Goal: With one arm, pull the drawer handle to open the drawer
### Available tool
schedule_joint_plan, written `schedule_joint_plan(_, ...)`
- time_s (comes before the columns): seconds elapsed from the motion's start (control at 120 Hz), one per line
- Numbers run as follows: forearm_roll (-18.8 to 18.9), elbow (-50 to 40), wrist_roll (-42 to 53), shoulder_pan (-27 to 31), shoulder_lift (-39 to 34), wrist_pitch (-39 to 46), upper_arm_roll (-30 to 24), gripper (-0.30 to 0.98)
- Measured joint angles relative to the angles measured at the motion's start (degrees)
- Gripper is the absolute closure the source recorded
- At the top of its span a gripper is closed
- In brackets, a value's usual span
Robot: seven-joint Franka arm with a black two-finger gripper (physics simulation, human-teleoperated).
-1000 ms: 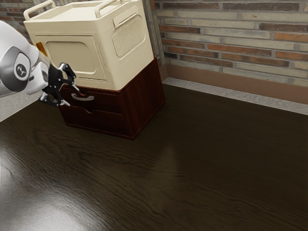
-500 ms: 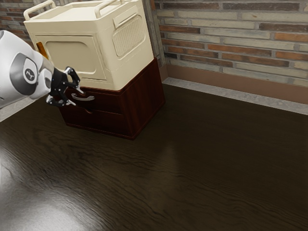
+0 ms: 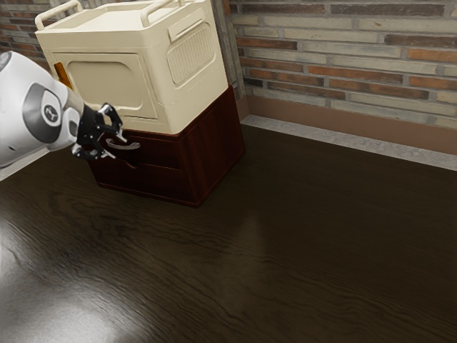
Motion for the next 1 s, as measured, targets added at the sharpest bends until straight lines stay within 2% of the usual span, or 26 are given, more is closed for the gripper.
schedule_joint_plan(0.158,-1.65,0.01,1.2,0.33,0.91,0.1,0.01,0.45)
schedule_joint_plan(0.375,-4.2,0.01,2.52,0.89,1.34,0.22,0.03,0.62)
schedule_joint_plan(0.517,-4.69,-0.26,3.2,0.9,0.93,0.25,0.07,0.67)
schedule_joint_plan(1.0,-4.66,-10.75,5.35,1.0,-8.54,0.45,0.85,0.72)
